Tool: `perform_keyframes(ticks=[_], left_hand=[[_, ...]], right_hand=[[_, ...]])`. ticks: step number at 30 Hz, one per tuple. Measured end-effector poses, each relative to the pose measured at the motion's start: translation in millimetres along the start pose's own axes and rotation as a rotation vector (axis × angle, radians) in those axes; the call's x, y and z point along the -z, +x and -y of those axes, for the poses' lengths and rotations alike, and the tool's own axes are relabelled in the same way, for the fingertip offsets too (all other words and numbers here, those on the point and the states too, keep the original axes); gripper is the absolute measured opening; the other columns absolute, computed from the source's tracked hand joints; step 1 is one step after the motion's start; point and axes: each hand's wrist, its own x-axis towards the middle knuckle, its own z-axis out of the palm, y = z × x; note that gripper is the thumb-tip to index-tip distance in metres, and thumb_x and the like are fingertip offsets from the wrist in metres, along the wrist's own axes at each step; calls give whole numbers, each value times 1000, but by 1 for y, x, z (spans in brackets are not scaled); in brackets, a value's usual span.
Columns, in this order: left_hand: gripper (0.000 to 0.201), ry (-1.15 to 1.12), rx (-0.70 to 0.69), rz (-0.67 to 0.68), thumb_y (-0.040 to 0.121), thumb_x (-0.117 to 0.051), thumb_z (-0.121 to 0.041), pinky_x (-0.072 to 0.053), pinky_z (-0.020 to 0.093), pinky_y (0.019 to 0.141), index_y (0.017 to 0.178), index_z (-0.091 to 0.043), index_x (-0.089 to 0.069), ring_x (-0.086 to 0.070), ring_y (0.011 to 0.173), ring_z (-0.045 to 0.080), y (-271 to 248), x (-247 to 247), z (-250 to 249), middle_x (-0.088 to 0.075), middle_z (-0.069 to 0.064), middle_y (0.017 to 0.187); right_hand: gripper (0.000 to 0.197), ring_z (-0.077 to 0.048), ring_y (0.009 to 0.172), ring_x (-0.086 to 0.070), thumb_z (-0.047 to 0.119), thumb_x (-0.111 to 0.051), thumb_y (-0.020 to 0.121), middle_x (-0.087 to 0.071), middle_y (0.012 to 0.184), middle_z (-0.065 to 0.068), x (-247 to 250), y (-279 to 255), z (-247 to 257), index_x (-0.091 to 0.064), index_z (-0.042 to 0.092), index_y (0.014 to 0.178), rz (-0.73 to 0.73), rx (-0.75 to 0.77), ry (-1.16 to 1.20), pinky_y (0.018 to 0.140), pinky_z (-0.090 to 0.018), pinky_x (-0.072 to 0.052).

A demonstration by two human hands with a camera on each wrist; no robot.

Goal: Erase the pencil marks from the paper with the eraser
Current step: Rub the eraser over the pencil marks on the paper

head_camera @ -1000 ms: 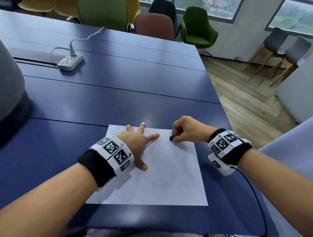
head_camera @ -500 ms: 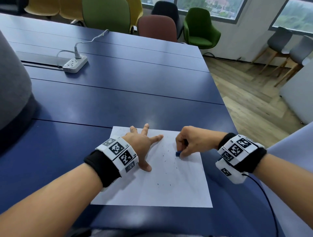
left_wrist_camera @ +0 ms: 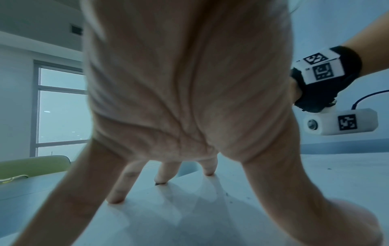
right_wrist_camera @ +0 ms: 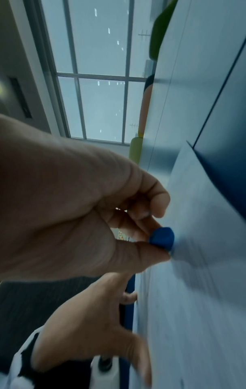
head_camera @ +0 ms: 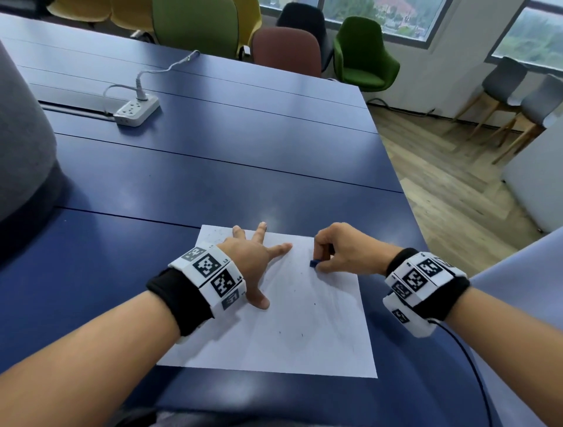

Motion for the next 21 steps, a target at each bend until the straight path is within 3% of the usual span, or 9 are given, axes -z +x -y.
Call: perform_keyframes(ticks=[4, 8, 9, 13, 14, 18, 19, 21], left_hand=[[122, 1, 2, -4, 67, -80, -57, -42, 54, 102, 148, -53, 10, -3, 144, 48, 1, -1, 0, 19, 6, 161], [121, -18, -7, -5, 67, -81, -57, -41, 54, 103, 148, -53, 9, -3, 144, 49, 2, 0, 0, 19, 6, 161], [121, -17, -7, -7, 67, -81, -57, -41, 54, 103, 149, -53, 9, -3, 144, 49, 2, 0, 0, 19, 6, 161], [122, -12, -3, -9, 67, -81, -56, -40, 54, 104, 149, -52, 9, -3, 144, 50, 1, -1, 0, 19, 7, 161], [122, -13, -3, -8, 67, -81, -56, -40, 55, 104, 149, -52, 10, -2, 144, 50, 1, -1, 0, 19, 7, 161], [122, -14, -5, -17, 67, -81, -57, -42, 55, 102, 148, -53, 9, -4, 144, 48, 1, -1, 0, 18, 6, 162], [122, -11, -4, -18, 67, -81, -57, -41, 55, 102, 149, -53, 9, -4, 144, 49, 1, -1, 0, 17, 6, 162], [122, -9, -5, -19, 67, -81, -57, -40, 54, 103, 149, -52, 8, -3, 144, 49, 1, -1, 0, 17, 7, 162]], right_hand=[[9, -1, 54, -52, 13, -78, 72, -68, 71, 2, -5, -15, 8, -69, 11, 74, 266, 19, -24, 54, -13, -41], [9, -1, 54, -51, 11, -77, 73, -70, 74, -2, 0, -3, -2, -68, 8, 74, 24, 8, 8, 55, -15, -41], [10, -1, 54, -51, 11, -77, 73, -70, 74, -3, -2, -5, -2, -68, 8, 74, 22, 5, 31, 55, -16, -41], [10, -4, 61, -57, 13, -78, 72, -74, 82, -4, -12, -22, 8, -69, 12, 73, 325, 17, 67, 58, -19, -45], [9, -3, 61, -57, 14, -79, 72, -73, 80, -3, -10, -21, 9, -69, 12, 74, 324, 11, 70, 58, -18, -45], [11, -2, 53, -50, 12, -79, 71, -67, 68, 0, -5, -9, 3, -69, 9, 73, 74, -8, 92, 55, -19, -42], [11, -2, 53, -50, 12, -79, 71, -69, 71, -3, -7, -12, 4, -69, 9, 73, 91, -5, 91, 55, -19, -42], [11, -5, 58, -54, 13, -79, 72, -72, 78, -6, -13, -23, 11, -68, 12, 74, 258, 8, 74, 56, -20, -45]])
